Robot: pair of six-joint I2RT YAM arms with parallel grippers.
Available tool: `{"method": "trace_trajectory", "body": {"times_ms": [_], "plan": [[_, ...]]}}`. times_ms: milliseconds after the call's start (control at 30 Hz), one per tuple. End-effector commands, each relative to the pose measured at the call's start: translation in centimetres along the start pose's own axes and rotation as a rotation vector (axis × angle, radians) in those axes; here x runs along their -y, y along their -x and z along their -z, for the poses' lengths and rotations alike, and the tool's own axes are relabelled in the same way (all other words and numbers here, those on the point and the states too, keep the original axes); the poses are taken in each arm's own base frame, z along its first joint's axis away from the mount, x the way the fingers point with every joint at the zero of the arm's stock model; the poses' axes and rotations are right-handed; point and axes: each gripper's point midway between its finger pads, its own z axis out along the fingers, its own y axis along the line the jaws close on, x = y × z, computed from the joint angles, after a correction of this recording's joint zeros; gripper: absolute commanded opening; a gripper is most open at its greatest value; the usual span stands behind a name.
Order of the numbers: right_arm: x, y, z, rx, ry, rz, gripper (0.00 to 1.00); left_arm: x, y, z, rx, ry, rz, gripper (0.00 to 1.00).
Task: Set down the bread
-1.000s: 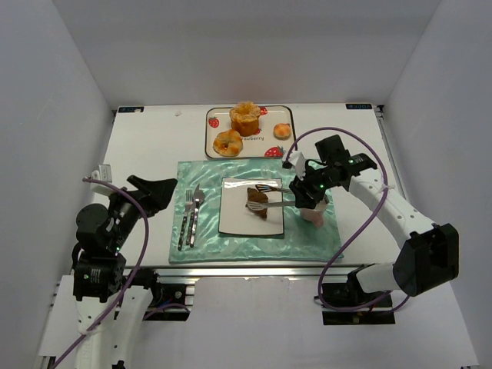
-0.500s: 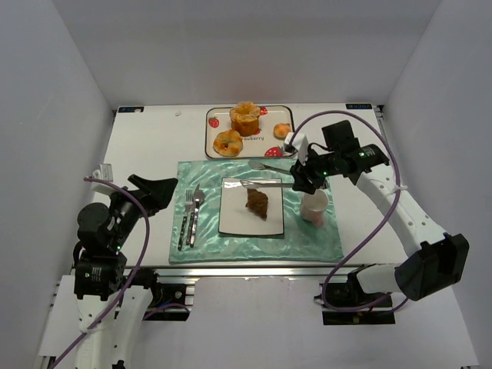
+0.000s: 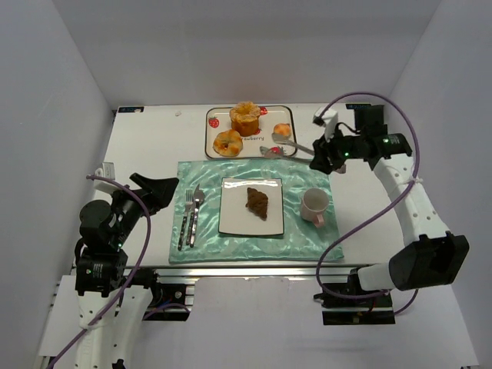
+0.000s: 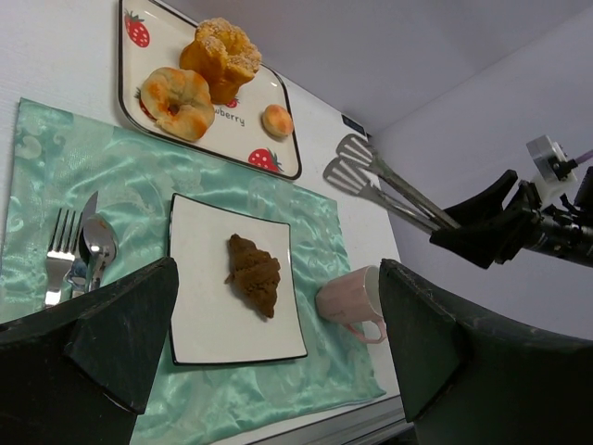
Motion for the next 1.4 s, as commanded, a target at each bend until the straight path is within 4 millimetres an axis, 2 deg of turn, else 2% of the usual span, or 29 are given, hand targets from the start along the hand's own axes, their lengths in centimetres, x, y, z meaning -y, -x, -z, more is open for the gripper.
{"method": "trace_trajectory", "body": {"times_ms": [0, 167, 300, 333, 400, 433, 500, 533, 567, 633, 700, 767, 867, 900, 967, 1000, 1033, 1133, 1200, 1267, 1300, 1367], "plan": [[4.2, 1.8, 2.4, 0.088, -0.096, -0.072, 0.53, 0.3, 0.2, 0.1, 0.009, -0.013, -0.013, 0.98], [9.3, -1.4, 4.5, 0.052, -0.24, -0.134, 0.53, 0.2, -0.3, -0.3, -0.001, -0.033, -0.007, 0.98], [11.1, -4.1, 4.9, 0.016, -0.301, -0.176, 0.53, 0.1, -0.4, -0.8, -0.008, -0.034, -0.009, 0.98], [11.8, -5.7, 4.9, -0.008, -0.327, -0.217, 0.53, 0.1, -0.3, -0.8, -0.009, -0.035, -0.012, 0.98], [13.3, -7.0, 5.1, -0.01, -0.377, -0.259, 0.53, 0.1, -0.3, -0.9, -0.011, -0.033, -0.016, 0.98], [14.2, -9.2, 5.3, -0.036, -0.412, -0.333, 0.52, 0.0, -0.3, -0.9, -0.013, -0.029, -0.019, 0.98], [15.7, -11.1, 5.5, -0.044, -0.473, -0.375, 0.52, 0.0, -0.4, -1.0, -0.016, -0.028, -0.02, 0.98], [16.4, -12.9, 5.6, -0.077, -0.518, -0.422, 0.52, -0.1, -0.4, -1.0, -0.016, -0.028, -0.02, 0.98], [16.1, -15.0, 5.0, -0.11, -0.526, -0.456, 0.52, -0.2, -0.5, -1.1, -0.017, -0.027, -0.021, 0.98], [16.9, -16.7, 4.5, -0.123, -0.586, -0.481, 0.51, -0.2, -0.6, -1.2, -0.022, -0.028, -0.02, 0.98], [16.2, -19.0, 3.4, -0.145, -0.591, -0.519, 0.52, -0.3, -0.8, -1.4, -0.029, -0.029, -0.019, 0.98], [16.6, -19.8, 3.0, -0.132, -0.626, -0.544, 0.51, -0.4, -0.7, -1.5, -0.032, -0.026, -0.021, 0.98], [16.2, -22.9, 1.7, -0.171, -0.657, -0.609, 0.52, -0.3, -0.6, -1.6, -0.031, -0.027, -0.027, 0.98], [16.2, -23.1, 1.5, -0.163, -0.661, -0.616, 0.52, -0.3, -0.6, -1.6, -0.033, -0.025, -0.026, 0.98], [16.5, -24.8, 0.9, -0.189, -0.695, -0.637, 0.54, -0.4, -0.6, -1.7, -0.035, -0.021, -0.025, 0.98], [15.9, -26.6, 0.3, -0.236, -0.689, -0.66, 0.54, -0.4, -0.6, -1.7, -0.034, -0.02, -0.025, 0.98], [15.7, -27.4, 0.0, -0.253, -0.682, -0.667, 0.56, -0.5, -0.8, -1.7, -0.038, -0.017, -0.024, 0.98], [15.4, -29.0, -0.7, -0.287, -0.674, -0.631, 0.61, -0.5, -0.7, -1.7, -0.035, -0.016, -0.023, 0.98], [15.2, -29.2, -1.0, -0.296, -0.652, -0.613, 0.64, -0.6, -0.7, -1.7, -0.035, -0.011, -0.019, 0.98], [15.2, -29.0, -1.1, -0.296, -0.635, -0.608, 0.78, -0.7, -0.7, -1.7, -0.035, -0.007, -0.016, 0.98], [14.8, -29.1, -1.3, -0.303, -0.616, -0.614, 0.89, -0.7, -0.7, -1.7, -0.033, -0.009, -0.013, 0.98], [15.4, -28.3, -0.8, -0.303, -0.618, -0.617, 0.89, -0.6, -0.6, -1.6, -0.03, -0.01, -0.014, 0.98]]}}
